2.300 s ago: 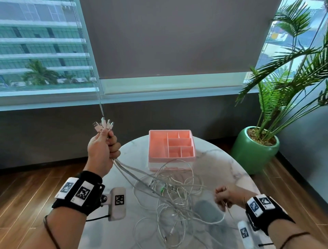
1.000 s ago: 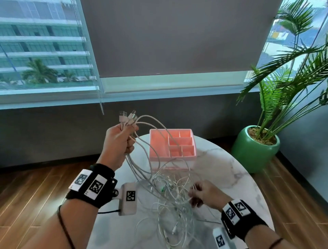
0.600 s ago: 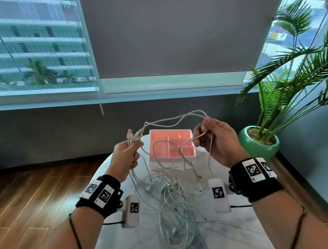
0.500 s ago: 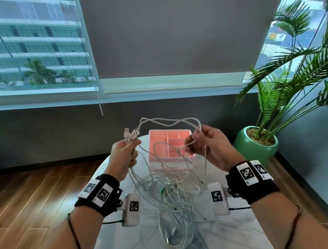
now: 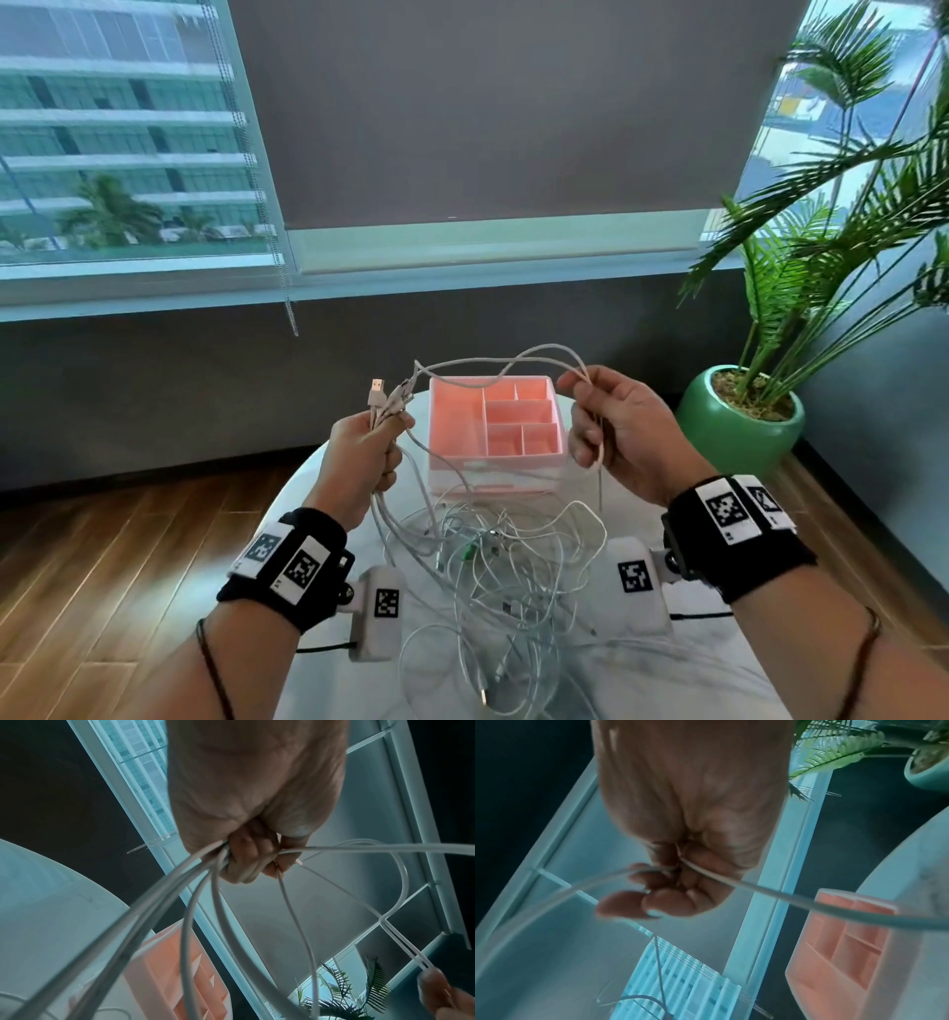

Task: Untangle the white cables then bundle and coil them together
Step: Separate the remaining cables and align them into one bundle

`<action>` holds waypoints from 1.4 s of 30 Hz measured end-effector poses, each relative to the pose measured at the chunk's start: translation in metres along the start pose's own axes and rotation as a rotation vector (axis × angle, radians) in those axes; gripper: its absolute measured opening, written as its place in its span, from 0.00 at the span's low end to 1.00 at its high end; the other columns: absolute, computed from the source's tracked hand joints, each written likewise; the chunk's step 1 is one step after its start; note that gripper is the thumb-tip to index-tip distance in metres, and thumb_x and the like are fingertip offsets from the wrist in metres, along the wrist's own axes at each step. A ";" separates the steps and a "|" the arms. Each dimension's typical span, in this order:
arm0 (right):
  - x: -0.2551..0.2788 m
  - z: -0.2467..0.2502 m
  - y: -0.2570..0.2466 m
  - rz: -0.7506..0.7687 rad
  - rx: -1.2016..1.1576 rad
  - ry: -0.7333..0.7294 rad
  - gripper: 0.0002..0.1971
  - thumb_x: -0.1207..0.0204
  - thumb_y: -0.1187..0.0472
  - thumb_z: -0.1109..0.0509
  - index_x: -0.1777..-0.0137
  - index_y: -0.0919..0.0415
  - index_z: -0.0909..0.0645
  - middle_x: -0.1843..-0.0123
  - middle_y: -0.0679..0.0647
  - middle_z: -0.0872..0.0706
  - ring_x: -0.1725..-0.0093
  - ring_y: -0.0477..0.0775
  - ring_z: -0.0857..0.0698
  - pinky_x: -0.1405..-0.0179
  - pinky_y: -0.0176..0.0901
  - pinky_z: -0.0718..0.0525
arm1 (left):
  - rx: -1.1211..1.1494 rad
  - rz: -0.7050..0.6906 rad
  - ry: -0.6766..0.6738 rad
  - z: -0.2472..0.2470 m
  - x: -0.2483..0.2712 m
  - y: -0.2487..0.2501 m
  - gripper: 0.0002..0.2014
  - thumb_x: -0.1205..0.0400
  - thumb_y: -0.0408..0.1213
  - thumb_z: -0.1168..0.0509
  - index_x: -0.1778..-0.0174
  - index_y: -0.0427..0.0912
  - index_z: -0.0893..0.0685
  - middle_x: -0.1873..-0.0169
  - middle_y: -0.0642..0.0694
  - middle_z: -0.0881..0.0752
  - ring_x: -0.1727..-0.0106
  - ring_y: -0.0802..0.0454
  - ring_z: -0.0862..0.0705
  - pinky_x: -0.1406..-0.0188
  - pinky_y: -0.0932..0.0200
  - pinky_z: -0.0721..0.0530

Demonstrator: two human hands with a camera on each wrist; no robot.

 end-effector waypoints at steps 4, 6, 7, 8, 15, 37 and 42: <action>-0.003 0.035 0.016 -0.003 0.341 0.081 0.06 0.14 0.64 0.35 0.50 0.68 0.21 0.76 0.54 0.33 0.83 0.52 0.31 0.82 0.39 0.30 | 0.003 0.005 0.004 0.002 0.000 0.001 0.05 0.15 0.33 0.33 0.54 0.35 0.19 0.76 0.50 0.36 0.80 0.57 0.39 0.84 0.65 0.41; -0.001 0.065 0.027 -0.035 0.419 0.130 0.06 0.17 0.64 0.31 0.53 0.66 0.19 0.76 0.53 0.33 0.83 0.50 0.35 0.83 0.36 0.34 | -0.002 -0.009 0.000 0.004 0.001 0.004 0.06 0.15 0.33 0.32 0.55 0.35 0.19 0.76 0.51 0.36 0.81 0.57 0.39 0.85 0.65 0.41; 0.002 0.082 0.030 -0.050 0.447 0.158 0.06 0.18 0.64 0.30 0.55 0.65 0.18 0.77 0.52 0.34 0.82 0.49 0.37 0.83 0.35 0.36 | -0.003 -0.015 -0.006 0.005 0.002 0.005 0.06 0.15 0.33 0.32 0.55 0.35 0.18 0.76 0.51 0.36 0.81 0.57 0.39 0.85 0.65 0.40; 0.006 0.104 0.032 -0.056 0.474 0.200 0.06 0.18 0.64 0.30 0.56 0.64 0.16 0.77 0.52 0.34 0.82 0.48 0.38 0.83 0.35 0.38 | 0.000 -0.020 -0.015 0.007 0.003 0.006 0.06 0.15 0.34 0.31 0.53 0.35 0.18 0.77 0.52 0.37 0.80 0.57 0.39 0.85 0.64 0.40; 0.092 0.281 0.007 -0.068 0.796 0.743 0.05 0.23 0.59 0.24 0.58 0.59 0.11 0.76 0.54 0.22 0.77 0.53 0.29 0.81 0.31 0.30 | 0.171 -0.040 0.057 0.030 -0.001 0.017 0.11 0.12 0.43 0.34 0.56 0.40 0.17 0.75 0.50 0.39 0.81 0.58 0.42 0.84 0.66 0.43; 0.032 -0.105 0.068 0.008 0.765 -0.355 0.29 0.25 0.50 0.22 0.26 0.51 0.27 0.44 0.47 0.13 0.43 0.48 0.13 0.39 0.43 0.15 | 0.380 -0.101 -0.118 -0.068 0.025 0.072 0.16 0.11 0.46 0.39 0.64 0.47 0.27 0.77 0.52 0.39 0.81 0.59 0.44 0.84 0.69 0.44; 0.042 -0.101 0.113 -0.128 0.587 -0.378 0.10 0.14 0.63 0.38 0.56 0.59 0.19 0.76 0.49 0.25 0.80 0.52 0.25 0.76 0.50 0.22 | 0.423 -0.187 -0.012 -0.028 0.016 0.109 0.18 0.10 0.48 0.40 0.66 0.48 0.28 0.77 0.52 0.39 0.81 0.59 0.44 0.83 0.68 0.45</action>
Point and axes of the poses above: each hand's wrist, its own x-axis away from the middle knuckle, its own z-axis out of the back of the hand, y = z × x, the point moved 10 cm from there along -x, towards the middle knuckle
